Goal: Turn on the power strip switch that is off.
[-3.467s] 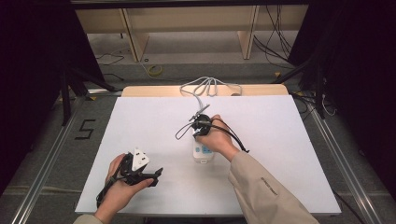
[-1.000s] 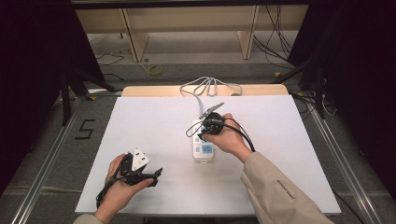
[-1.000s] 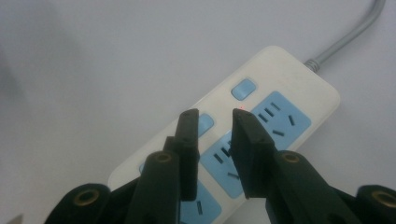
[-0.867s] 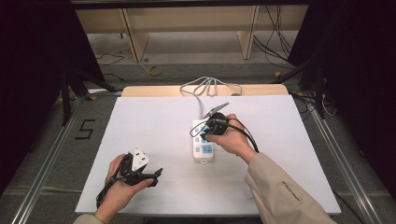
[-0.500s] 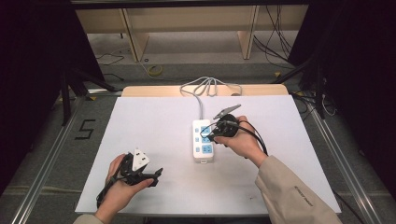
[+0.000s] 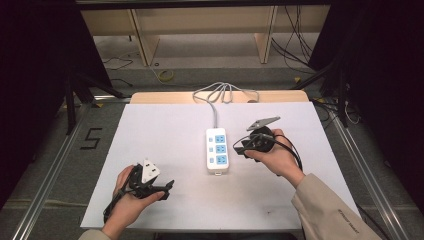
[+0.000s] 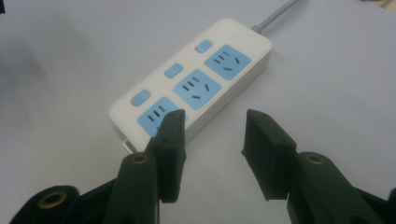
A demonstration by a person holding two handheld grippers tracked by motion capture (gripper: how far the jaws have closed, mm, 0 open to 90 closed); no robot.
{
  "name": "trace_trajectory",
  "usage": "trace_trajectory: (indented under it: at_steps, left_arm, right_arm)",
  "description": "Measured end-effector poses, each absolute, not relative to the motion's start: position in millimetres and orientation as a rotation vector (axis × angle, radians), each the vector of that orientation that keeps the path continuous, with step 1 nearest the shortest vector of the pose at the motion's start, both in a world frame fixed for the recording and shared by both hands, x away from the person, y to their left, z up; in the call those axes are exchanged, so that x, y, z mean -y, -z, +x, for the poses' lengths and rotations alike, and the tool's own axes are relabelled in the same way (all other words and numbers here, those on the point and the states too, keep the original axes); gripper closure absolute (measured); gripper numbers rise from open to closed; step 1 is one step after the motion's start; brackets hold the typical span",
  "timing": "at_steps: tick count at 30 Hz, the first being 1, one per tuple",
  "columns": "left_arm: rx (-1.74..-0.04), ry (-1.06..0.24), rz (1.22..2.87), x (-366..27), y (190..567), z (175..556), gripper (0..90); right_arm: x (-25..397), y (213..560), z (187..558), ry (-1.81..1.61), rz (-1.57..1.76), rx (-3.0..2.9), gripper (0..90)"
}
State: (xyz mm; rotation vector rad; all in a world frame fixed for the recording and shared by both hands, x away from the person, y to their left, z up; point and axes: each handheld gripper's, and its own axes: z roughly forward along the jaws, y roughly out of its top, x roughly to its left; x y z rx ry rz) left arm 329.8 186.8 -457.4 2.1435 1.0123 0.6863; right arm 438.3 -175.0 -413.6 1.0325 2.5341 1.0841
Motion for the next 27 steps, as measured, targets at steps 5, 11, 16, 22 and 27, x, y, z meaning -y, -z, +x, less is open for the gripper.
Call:
trace_trajectory:
  at_steps: [5,11,16,22,27]
  left_arm:
    - [-1.015,-0.687,2.136,-187,458,330,17.5]
    - [-1.015,-0.688,2.140,-187,458,330,17.5]
    - [-1.018,-0.688,2.146,-187,458,330,17.5]
    - [-1.023,-0.688,2.141,-187,458,330,17.5]
    - [-1.024,-0.690,2.141,-188,458,330,17.5]
  right_arm:
    - [194,414,428,-1.105,1.048,-2.509,57.2]
    - [220,415,410,-1.161,1.069,-2.452,54.2]
    - [238,418,393,-1.210,1.080,-2.418,53.2]
    - [255,426,377,-1.234,1.083,-2.381,48.8]
    - [265,434,364,-1.219,1.090,-2.367,45.9]
